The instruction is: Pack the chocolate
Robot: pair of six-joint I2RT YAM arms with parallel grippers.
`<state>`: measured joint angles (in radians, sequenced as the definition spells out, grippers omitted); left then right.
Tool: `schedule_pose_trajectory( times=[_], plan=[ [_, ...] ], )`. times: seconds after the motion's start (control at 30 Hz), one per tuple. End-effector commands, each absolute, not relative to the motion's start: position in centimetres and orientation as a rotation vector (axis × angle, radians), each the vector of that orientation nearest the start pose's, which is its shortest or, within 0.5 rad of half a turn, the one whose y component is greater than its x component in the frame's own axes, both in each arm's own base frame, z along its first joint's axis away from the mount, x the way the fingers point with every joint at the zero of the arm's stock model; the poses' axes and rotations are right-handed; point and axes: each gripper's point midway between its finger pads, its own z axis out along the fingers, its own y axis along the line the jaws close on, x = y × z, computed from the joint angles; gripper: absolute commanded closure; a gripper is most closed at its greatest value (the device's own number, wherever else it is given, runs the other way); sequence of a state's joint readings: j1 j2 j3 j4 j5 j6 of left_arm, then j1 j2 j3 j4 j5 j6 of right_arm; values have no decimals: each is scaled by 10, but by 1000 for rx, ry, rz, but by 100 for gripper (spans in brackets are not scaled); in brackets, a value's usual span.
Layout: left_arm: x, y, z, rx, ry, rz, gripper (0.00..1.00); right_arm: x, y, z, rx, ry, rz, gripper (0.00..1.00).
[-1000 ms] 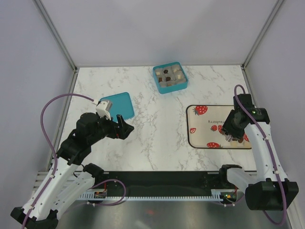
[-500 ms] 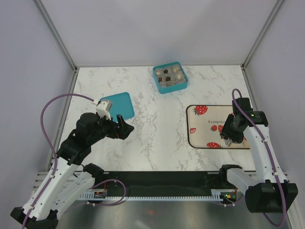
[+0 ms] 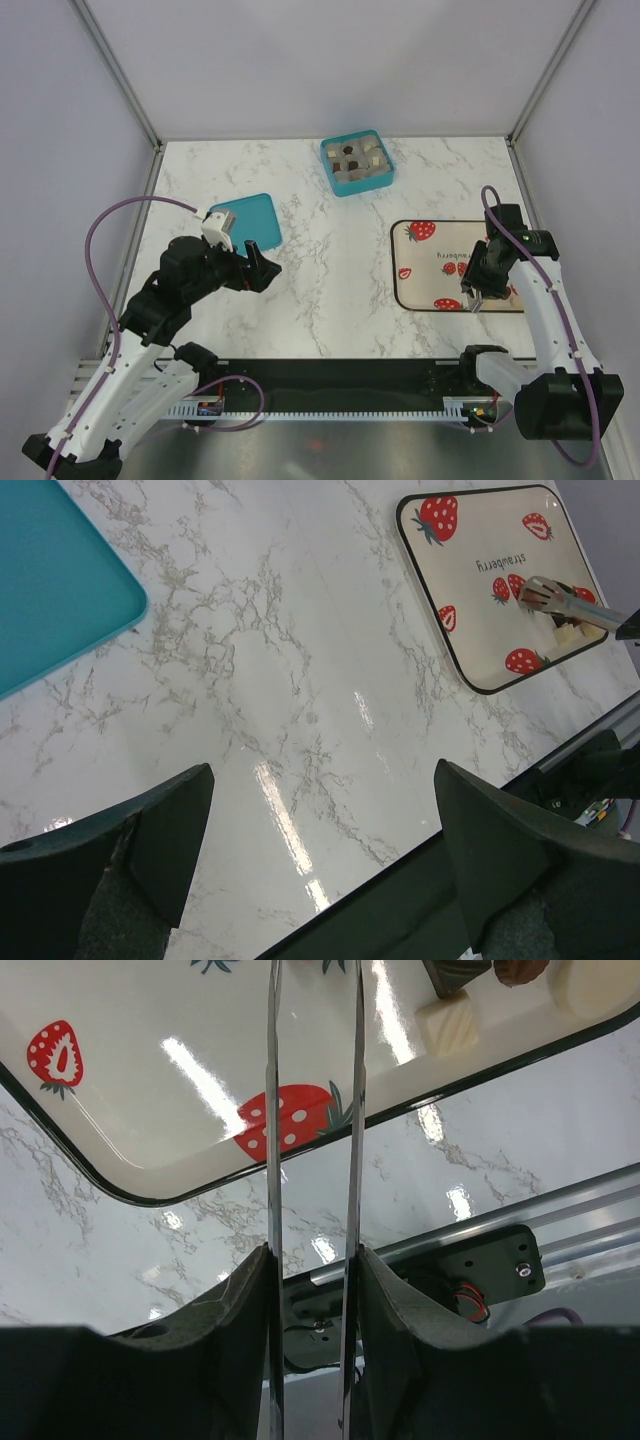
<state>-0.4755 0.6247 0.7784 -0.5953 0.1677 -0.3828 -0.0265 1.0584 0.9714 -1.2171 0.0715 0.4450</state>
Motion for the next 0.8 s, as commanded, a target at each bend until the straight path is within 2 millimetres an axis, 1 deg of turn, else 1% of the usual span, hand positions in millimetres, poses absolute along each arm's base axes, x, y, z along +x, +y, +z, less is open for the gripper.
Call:
schedule_pose_trajectory(
  times=[0.0,0.13,0.27,0.4,0.5,0.53,0.57,0.6,0.63,0.67,0.7,0.73,0.77],
  plan=[
    [200,-153,233,249,2022,-704,1,189,3,147,620,2720,31,58],
    [199,-153,232,249,2024,-704,1,202,2,164,591,2680,39,60],
    [200,-153,233,249,2024,-704,1,212,0,173,582,2654,24,61],
    [200,-154,231,247,2030,-703,1,220,1,179,574,2636,33,61],
    [200,-154,232,246,2027,-702,1,234,4,189,552,2595,52,62],
    [200,-153,232,246,2027,-702,1,244,7,195,544,2579,72,62],
    [200,-153,232,246,2027,-702,1,250,6,198,539,2572,71,62],
    [200,-153,231,245,2029,-701,1,256,17,196,491,2595,70,61],
    [200,-153,231,244,2030,-699,1,266,16,207,483,2559,30,62],
    [201,-153,230,242,2032,-695,1,273,19,211,467,2547,12,62],
    [201,-153,230,244,2030,-695,1,280,31,216,412,2536,17,62],
    [201,-153,231,241,2030,-694,1,295,38,223,403,2518,2,61],
    [201,-153,230,241,2033,-693,1,303,46,227,379,2510,9,62]
  ],
)
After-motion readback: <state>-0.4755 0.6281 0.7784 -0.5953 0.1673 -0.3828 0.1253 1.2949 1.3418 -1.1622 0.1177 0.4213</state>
